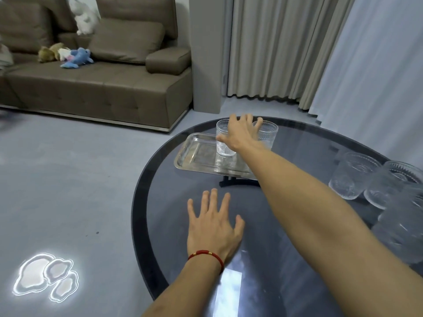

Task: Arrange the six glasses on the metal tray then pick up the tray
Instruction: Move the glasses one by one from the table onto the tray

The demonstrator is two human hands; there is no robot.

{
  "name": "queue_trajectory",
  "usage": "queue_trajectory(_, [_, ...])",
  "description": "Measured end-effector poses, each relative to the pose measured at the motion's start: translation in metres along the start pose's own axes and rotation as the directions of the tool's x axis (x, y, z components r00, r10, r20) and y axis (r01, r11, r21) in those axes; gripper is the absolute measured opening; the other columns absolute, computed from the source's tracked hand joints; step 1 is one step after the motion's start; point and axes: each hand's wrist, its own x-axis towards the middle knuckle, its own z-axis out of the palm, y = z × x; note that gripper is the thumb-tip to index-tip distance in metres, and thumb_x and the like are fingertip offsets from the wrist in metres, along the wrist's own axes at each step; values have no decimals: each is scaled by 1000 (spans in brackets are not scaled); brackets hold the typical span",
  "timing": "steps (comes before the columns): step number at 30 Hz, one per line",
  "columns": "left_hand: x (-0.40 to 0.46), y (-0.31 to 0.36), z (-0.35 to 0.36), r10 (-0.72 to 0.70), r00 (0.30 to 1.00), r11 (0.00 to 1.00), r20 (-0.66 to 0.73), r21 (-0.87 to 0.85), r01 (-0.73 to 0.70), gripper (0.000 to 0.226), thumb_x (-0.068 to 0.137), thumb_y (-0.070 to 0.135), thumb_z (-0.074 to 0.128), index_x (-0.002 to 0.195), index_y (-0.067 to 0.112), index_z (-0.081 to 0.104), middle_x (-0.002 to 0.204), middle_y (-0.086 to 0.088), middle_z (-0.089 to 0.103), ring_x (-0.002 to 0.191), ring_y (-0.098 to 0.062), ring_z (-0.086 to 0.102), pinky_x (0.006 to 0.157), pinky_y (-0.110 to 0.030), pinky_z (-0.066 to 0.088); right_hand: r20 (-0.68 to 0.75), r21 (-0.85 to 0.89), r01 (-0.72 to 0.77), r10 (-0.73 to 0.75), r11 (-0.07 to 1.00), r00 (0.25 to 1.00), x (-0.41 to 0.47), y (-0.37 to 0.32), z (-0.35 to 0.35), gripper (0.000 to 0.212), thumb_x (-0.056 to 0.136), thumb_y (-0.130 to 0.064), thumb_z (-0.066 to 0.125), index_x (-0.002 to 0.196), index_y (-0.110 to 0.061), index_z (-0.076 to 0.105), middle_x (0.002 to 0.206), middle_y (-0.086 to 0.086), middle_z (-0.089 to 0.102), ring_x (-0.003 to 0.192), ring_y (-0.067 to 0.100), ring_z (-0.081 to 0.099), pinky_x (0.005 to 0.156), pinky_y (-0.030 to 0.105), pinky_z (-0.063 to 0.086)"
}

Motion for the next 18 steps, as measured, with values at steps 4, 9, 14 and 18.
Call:
queue_trajectory(4, [1, -1, 1, -1, 1000, 1000, -2, -13, 1, 69, 94, 56, 18, 157, 29, 14, 168, -3, 5, 154, -21, -3, 121, -58, -5, -154, 53, 122, -112, 991, 982, -44, 3, -12, 54, 91, -51, 55, 129, -14, 55, 132, 11, 57, 129, 30, 43, 112, 56, 20])
queue_trajectory(9, [1, -4, 4, 10, 999, 1000, -32, -28, -11, 67, 95, 56, 24, 156, 30, 18, 167, -3, 11, 154, -21, 3, 122, -57, -1, -185, 139, 191, -164, 972, 969, -145, 46, -31, 35, 85, -33, 52, 114, -18, 64, 113, 3, 66, 113, 26, 55, 105, 44, 27])
queue_trajectory(14, [-1, -5, 7, 16, 998, 1000, -62, -26, -17, 65, 95, 54, 26, 155, 30, 23, 166, -4, 17, 153, -22, 8, 121, -57, 4, -209, 114, 59, -34, 992, 977, -235, 115, -61, 38, 84, -27, 57, 119, -16, 63, 111, 3, 68, 111, 27, 59, 116, 47, 22])
queue_trajectory(18, [-2, -4, 3, 99, 993, 995, -65, -22, -100, 60, 95, 52, 29, 153, 40, 24, 167, 3, 11, 152, -21, 11, 119, -63, 6, -237, -35, -257, 242, 966, 941, -273, 166, -87, 43, 82, -30, 65, 123, -16, 60, 138, 11, 52, 137, 33, 37, 115, 66, 11])
